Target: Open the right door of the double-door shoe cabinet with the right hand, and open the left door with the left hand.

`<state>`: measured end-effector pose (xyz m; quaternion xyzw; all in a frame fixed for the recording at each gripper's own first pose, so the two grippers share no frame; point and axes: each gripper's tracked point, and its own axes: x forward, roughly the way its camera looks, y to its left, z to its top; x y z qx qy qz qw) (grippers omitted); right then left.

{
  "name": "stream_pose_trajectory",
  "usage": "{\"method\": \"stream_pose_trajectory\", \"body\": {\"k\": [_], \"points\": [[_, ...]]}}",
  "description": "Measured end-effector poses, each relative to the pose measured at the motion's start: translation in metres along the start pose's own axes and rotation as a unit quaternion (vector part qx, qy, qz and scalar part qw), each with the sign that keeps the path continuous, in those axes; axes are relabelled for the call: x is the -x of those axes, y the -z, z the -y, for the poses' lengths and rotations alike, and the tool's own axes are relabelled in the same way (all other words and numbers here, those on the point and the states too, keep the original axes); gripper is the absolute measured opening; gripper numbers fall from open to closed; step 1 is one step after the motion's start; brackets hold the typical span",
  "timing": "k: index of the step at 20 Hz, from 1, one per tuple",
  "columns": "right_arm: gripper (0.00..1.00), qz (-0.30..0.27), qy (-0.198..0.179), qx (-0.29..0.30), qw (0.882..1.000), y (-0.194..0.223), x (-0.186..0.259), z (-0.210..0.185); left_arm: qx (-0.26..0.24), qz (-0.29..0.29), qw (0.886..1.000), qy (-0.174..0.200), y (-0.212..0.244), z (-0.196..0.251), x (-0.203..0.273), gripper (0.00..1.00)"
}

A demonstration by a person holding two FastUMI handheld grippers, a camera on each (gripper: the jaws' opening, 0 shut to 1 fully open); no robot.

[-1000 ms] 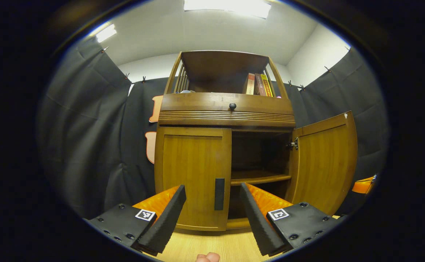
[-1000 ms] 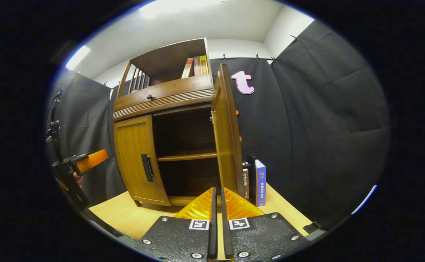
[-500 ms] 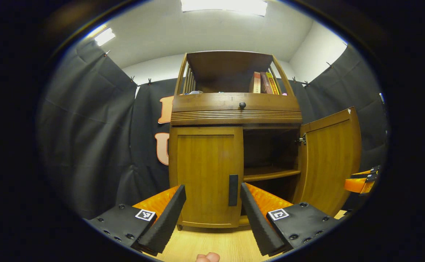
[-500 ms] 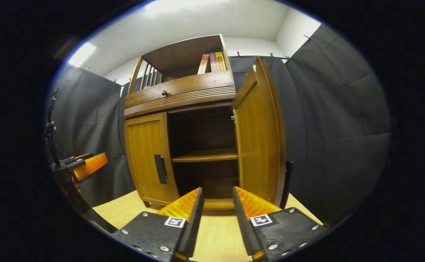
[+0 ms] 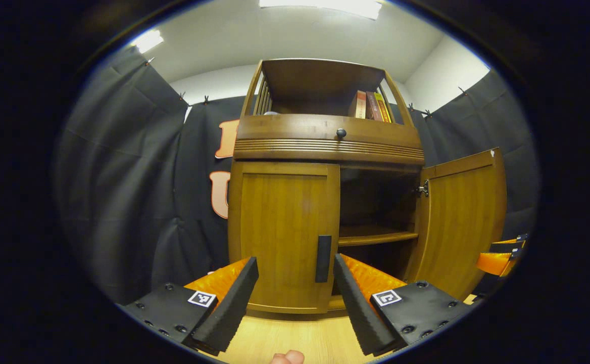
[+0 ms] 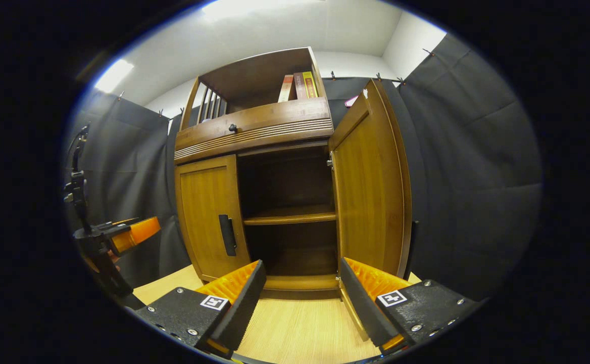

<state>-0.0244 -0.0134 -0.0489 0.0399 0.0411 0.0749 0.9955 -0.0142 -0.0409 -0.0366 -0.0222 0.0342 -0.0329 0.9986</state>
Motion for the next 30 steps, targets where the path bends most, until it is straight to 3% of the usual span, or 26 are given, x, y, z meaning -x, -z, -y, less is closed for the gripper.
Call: {"method": "stream_pose_trajectory", "body": {"k": [2, 7, 11, 13, 17, 26, 27, 30], "points": [[1.0, -0.002, -0.003, 0.002, 1.0, -0.001, 0.002, -0.003, 0.01, -0.008, 1.0, 0.009, 0.011, 0.005, -0.02, 0.98], [1.0, 0.002, -0.008, 0.0, 1.0, -0.006, 0.009, -0.007, -0.038, -0.009, 0.999, 0.012, 0.022, 0.019, -0.078, 0.95], [1.0, 0.004, 0.004, 0.004, 1.0, -0.007, 0.016, -0.005, -0.037, -0.01, 0.999, 0.038, 0.048, 0.04, -0.123, 0.99], [1.0, 0.007, 0.012, 0.002, 1.0, -0.007, 0.019, -0.005, -0.029, 0.001, 0.998, 0.053, 0.06, 0.048, -0.144, 0.95], [1.0, 0.009, 0.03, 0.001, 1.0, -0.005, 0.027, -0.002, -0.037, -0.029, 0.998, 0.049, 0.097, 0.05, -0.181, 0.97], [1.0, 0.016, 0.05, -0.002, 0.999, -0.014, 0.03, 0.012, -0.021, -0.067, 0.997, 0.038, 0.13, 0.042, -0.218, 0.96], [0.92, 0.014, 0.05, -0.001, 0.999, -0.013, 0.029, 0.012, -0.022, -0.066, 0.997, 0.039, 0.129, 0.04, -0.219, 0.96], [0.92, 0.009, 0.047, -0.002, 0.999, -0.011, 0.028, 0.011, -0.026, -0.066, 0.997, 0.04, 0.13, 0.039, -0.215, 1.0]]}}
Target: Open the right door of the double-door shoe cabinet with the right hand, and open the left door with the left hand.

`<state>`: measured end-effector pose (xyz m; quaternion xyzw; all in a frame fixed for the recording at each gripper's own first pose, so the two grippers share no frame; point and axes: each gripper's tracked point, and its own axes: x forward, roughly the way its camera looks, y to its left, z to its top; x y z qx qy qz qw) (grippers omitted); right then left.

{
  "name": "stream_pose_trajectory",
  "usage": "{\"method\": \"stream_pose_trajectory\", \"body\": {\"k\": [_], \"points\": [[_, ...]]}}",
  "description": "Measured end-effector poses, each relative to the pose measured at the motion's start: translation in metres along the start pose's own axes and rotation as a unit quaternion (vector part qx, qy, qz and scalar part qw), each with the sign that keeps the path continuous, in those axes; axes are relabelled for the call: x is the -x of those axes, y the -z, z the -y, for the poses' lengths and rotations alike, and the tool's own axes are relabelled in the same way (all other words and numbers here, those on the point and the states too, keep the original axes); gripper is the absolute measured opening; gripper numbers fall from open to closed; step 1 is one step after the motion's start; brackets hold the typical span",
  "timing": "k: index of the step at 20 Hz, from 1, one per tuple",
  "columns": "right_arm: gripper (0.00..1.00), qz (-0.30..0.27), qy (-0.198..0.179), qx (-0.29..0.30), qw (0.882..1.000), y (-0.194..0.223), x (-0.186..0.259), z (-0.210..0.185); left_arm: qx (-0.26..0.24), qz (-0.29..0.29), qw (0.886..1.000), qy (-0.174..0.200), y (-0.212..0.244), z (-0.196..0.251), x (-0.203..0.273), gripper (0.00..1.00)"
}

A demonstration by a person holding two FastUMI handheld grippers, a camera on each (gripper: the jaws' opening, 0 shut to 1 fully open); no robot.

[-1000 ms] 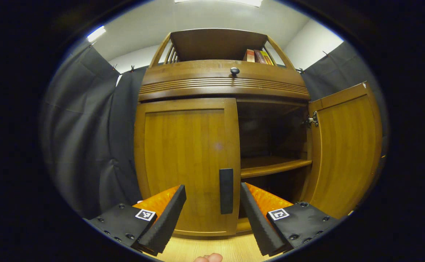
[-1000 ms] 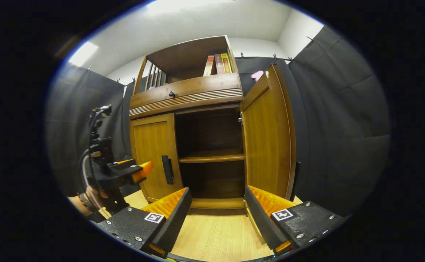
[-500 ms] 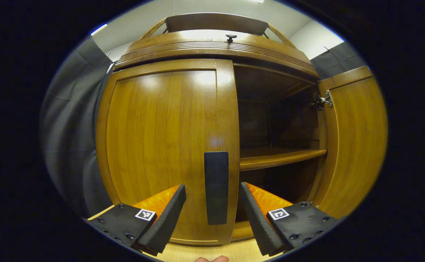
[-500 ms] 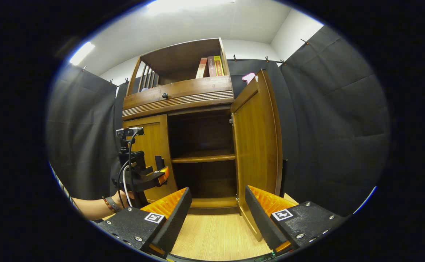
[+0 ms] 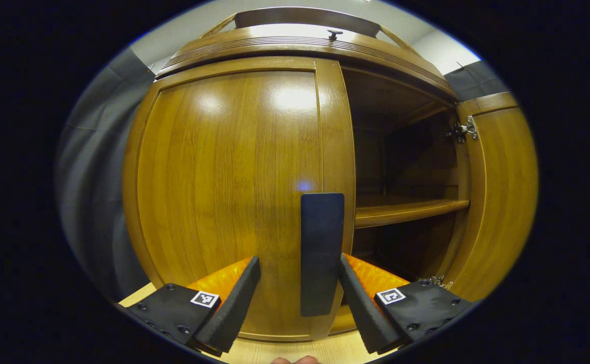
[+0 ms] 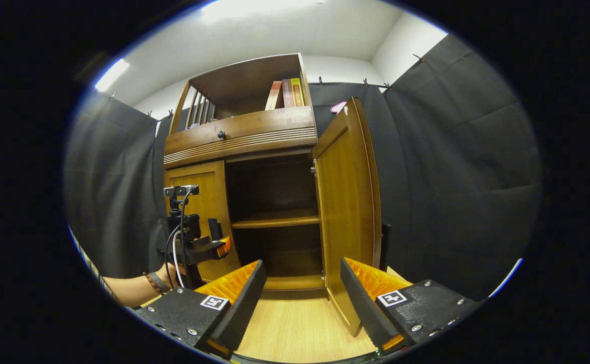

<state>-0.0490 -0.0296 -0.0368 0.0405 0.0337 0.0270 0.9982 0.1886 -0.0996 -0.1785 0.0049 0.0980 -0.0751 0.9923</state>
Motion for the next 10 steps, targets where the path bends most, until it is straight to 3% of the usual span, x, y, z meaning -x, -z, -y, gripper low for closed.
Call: {"method": "stream_pose_trajectory", "body": {"k": [2, 3, 10], "points": [[0.92, -0.003, -0.004, 0.0, 1.0, 0.001, 0.001, -0.003, 0.0, 0.001, 1.0, -0.001, -0.001, -0.001, -0.001, 0.88], [1.0, -0.003, -0.005, 0.0, 1.0, 0.001, 0.002, -0.004, -0.001, -0.001, 1.0, -0.002, -0.002, 0.0, 0.0, 0.83], [1.0, -0.009, 0.005, 0.004, 1.0, 0.005, 0.014, -0.002, 0.021, 0.009, 1.0, 0.018, -0.006, 0.02, 0.001, 0.42]]}}
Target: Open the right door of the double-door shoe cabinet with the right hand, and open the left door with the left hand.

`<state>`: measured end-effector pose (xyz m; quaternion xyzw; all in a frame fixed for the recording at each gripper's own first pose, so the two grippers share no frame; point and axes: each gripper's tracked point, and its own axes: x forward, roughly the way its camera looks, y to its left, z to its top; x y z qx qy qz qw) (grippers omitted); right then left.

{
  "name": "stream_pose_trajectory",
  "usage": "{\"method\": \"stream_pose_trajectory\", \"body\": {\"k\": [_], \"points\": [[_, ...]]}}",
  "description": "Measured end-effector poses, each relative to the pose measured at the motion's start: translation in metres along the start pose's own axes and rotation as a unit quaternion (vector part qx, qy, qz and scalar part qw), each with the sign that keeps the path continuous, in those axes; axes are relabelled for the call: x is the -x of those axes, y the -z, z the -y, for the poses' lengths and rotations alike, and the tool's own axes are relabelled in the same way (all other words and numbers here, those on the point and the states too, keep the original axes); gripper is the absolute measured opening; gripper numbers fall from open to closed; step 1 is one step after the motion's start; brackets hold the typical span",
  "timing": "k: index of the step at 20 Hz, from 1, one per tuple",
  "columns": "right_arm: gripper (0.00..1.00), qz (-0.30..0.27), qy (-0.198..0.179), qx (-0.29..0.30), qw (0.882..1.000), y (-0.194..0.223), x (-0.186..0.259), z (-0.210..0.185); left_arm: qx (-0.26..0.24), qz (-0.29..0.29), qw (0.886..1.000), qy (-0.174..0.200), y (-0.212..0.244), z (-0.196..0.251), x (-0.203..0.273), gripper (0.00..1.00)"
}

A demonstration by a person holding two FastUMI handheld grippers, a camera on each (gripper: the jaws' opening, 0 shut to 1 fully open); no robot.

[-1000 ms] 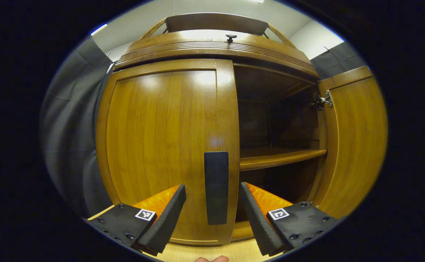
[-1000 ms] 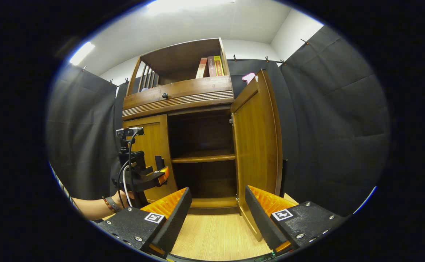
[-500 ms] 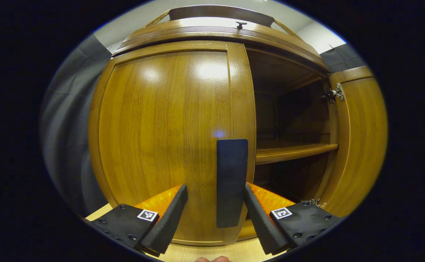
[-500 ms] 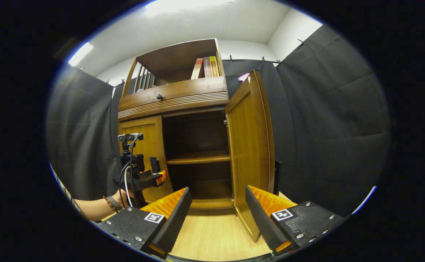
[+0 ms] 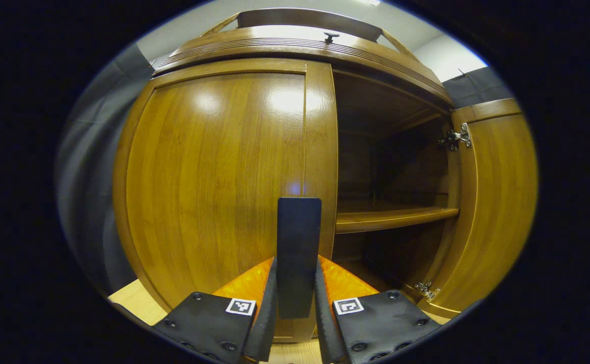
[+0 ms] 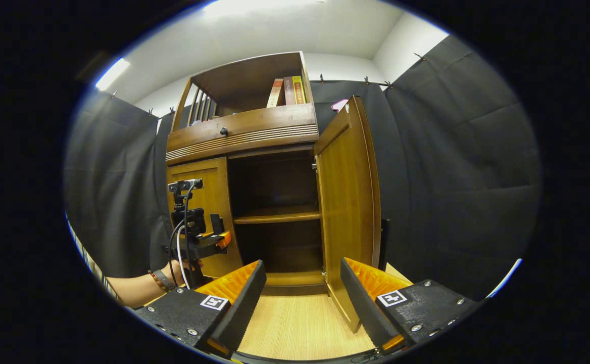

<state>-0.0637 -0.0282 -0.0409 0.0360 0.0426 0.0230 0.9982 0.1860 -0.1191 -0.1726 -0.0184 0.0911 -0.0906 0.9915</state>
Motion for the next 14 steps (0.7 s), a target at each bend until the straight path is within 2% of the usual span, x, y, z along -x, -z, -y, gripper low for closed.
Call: {"method": "stream_pose_trajectory", "body": {"k": [2, 3, 5, 10, 14], "points": [[1.0, -0.003, 0.004, 0.001, 1.0, 0.002, 0.003, 0.0, 0.003, -0.003, 1.0, -0.003, 0.001, 0.0, -0.002, 0.39], [0.92, -0.005, 0.004, 0.001, 1.0, 0.002, 0.006, 0.0, 0.005, -0.007, 1.0, -0.005, 0.003, 0.001, -0.005, 0.38], [1.0, -0.006, 0.003, 0.0, 1.0, 0.002, 0.008, -0.003, 0.007, -0.014, 1.0, -0.011, 0.003, -0.002, 0.001, 0.34], [1.0, -0.005, -0.003, 0.003, 1.0, 0.002, 0.012, -0.008, -0.002, -0.018, 1.0, -0.016, 0.001, -0.004, 0.027, 0.29], [1.0, -0.008, -0.015, 0.007, 1.0, 0.008, 0.016, -0.017, -0.004, -0.022, 1.0, -0.015, -0.002, -0.01, 0.062, 0.3]]}}
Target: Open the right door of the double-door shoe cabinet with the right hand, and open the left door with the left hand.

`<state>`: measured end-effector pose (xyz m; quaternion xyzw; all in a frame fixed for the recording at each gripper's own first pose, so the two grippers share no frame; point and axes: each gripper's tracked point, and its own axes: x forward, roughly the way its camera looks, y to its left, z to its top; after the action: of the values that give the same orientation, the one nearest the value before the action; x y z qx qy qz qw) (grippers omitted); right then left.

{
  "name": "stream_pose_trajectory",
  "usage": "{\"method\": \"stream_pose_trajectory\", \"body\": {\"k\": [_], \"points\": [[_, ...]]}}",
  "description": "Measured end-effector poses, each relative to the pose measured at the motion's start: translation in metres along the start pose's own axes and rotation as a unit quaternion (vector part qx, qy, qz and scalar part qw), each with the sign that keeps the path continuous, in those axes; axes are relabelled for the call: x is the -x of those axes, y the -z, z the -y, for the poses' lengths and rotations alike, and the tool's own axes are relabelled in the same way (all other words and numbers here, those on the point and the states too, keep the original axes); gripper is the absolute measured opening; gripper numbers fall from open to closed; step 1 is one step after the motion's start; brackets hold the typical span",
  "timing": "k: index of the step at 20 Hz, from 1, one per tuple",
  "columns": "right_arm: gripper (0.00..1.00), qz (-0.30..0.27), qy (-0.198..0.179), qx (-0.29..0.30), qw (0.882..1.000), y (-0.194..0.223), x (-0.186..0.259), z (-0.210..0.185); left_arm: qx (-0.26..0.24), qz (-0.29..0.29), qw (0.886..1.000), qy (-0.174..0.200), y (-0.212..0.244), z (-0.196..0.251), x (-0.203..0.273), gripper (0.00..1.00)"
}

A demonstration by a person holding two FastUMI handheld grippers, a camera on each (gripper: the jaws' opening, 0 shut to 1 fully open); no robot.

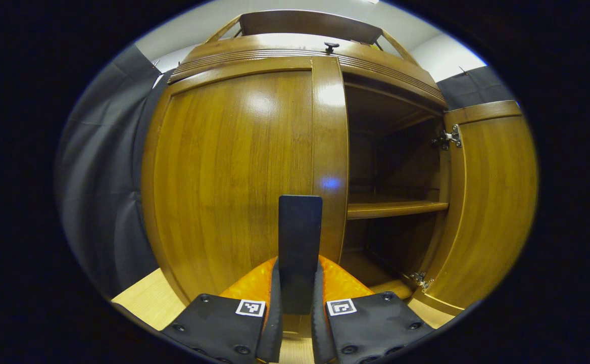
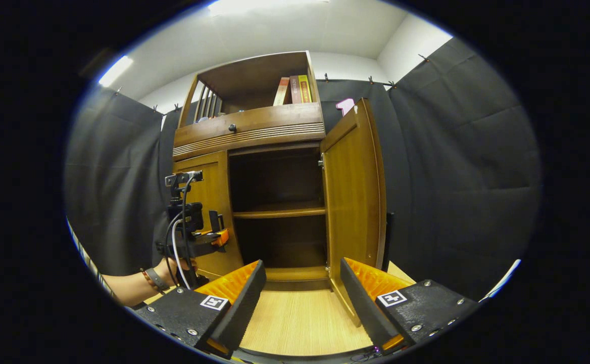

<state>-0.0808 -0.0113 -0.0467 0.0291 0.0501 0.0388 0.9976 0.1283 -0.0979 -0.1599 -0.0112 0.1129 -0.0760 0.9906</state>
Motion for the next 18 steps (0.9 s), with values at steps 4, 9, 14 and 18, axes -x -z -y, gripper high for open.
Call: {"method": "stream_pose_trajectory", "body": {"k": [4, 9, 14, 18], "points": [[1.0, -0.006, -0.013, 0.004, 1.0, 0.003, -0.007, -0.01, -0.001, -0.01, 1.0, -0.004, -0.001, -0.013, 0.039, 0.31], [1.0, -0.015, -0.037, 0.009, 0.999, 0.008, -0.018, -0.027, -0.007, -0.033, 0.999, -0.03, -0.002, -0.041, 0.089, 0.3], [0.92, -0.017, -0.062, 0.014, 0.998, 0.012, -0.033, -0.055, -0.018, -0.019, 0.999, -0.045, -0.003, -0.067, 0.119, 0.31], [0.92, -0.011, -0.068, 0.02, 0.997, 0.015, -0.045, -0.067, -0.04, -0.019, 0.995, -0.094, -0.006, -0.091, 0.137, 0.29]]}}
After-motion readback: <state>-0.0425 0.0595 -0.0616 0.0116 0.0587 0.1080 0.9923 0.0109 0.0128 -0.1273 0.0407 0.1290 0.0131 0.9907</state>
